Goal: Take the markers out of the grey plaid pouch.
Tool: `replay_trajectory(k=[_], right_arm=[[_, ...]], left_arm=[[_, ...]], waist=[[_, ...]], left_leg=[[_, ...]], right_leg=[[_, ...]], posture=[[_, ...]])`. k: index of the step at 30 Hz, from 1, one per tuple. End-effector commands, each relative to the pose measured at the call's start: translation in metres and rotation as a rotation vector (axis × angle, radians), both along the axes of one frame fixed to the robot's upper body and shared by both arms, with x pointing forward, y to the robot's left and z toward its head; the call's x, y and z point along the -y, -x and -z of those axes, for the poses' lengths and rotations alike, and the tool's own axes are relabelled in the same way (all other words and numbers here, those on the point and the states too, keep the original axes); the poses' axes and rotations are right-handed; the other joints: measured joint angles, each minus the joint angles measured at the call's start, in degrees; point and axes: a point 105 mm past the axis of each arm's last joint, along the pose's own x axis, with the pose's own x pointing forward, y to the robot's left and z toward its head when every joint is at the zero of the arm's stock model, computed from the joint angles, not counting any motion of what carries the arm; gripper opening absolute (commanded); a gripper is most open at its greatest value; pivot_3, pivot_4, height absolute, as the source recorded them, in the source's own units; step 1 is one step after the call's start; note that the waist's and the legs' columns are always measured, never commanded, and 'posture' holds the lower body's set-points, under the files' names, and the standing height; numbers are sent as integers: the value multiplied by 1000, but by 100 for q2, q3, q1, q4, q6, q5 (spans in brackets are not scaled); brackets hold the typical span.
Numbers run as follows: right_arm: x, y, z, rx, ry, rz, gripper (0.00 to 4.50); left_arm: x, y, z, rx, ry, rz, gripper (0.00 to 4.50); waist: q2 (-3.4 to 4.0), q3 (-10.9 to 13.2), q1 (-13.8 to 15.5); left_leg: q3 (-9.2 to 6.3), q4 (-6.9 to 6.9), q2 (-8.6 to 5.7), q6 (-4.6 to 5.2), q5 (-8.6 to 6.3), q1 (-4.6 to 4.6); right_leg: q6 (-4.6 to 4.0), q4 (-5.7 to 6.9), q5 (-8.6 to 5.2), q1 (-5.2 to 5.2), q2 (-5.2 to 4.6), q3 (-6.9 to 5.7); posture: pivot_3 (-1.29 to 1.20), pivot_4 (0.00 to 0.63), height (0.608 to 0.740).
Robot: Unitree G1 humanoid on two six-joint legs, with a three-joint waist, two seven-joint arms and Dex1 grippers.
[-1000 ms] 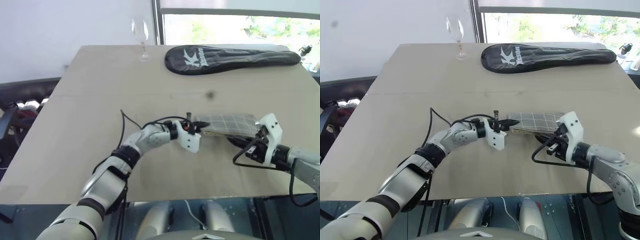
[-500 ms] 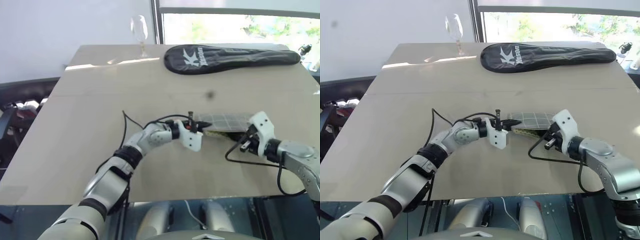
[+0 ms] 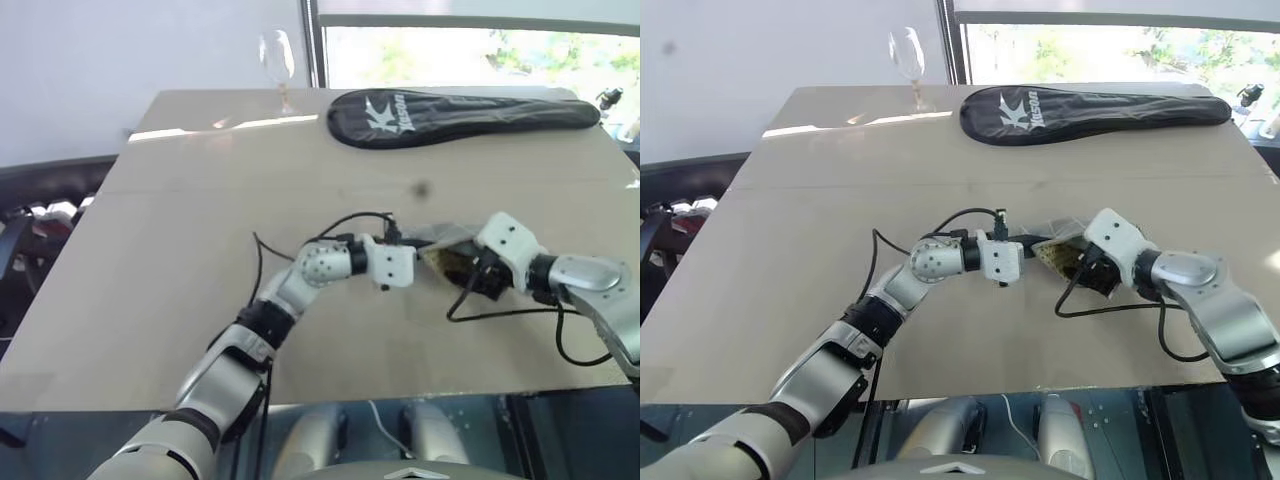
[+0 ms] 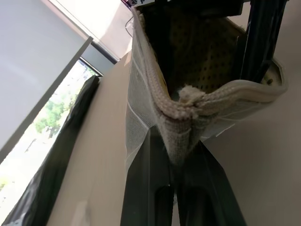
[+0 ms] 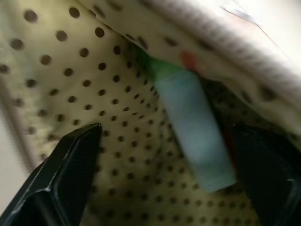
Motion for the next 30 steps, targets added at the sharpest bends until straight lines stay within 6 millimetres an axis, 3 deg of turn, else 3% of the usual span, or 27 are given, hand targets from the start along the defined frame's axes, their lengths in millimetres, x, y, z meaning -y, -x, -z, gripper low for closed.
replay_trajectory(k=[1, 6, 10, 12, 17, 30], right_arm=[[2, -11, -3, 28, 73, -27, 4479], [13, -31, 18, 12, 150, 0, 4479], [17, -34, 31, -7, 179, -20, 4479], [13, -34, 25, 8, 153, -37, 3647], [9, -28, 14, 36, 140, -60, 1079], [-9, 2, -23, 106, 12, -89, 968]], left_arm=[[10, 11, -25, -38, 90, 63, 0], [12, 15, -21, -97, 67, 90, 0], [11, 13, -20, -81, 50, 78, 0], [9, 7, -21, -60, 46, 48, 0], [5, -1, -15, -29, 25, -3, 0], [-7, -19, 6, 69, -81, -86, 0]], waist=[[0, 0, -1], [1, 0, -4], [0, 0, -7], [1, 0, -2], [0, 0, 2], [1, 0, 15]], left_leg=[[1, 0, 0, 0, 0, 0], [2, 1, 0, -1, 0, 1], [3, 0, 0, -1, 1, 1], [2, 1, 1, -1, 1, 1], [0, 2, 1, -2, 1, 1], [-2, 0, 0, -2, 1, -3]], right_leg=[[0, 1, 0, 0, 0, 0], [0, 1, 0, 0, 1, 1], [0, 0, 0, -1, 1, 2], [0, -1, 0, 0, -1, 2], [-1, 1, 0, 0, -1, 2], [-1, -3, 0, -1, -12, 0]], posture=[[0, 150, 740], [0, 150, 740], [0, 150, 740], [0, 150, 740], [0, 150, 740], [0, 150, 740]])
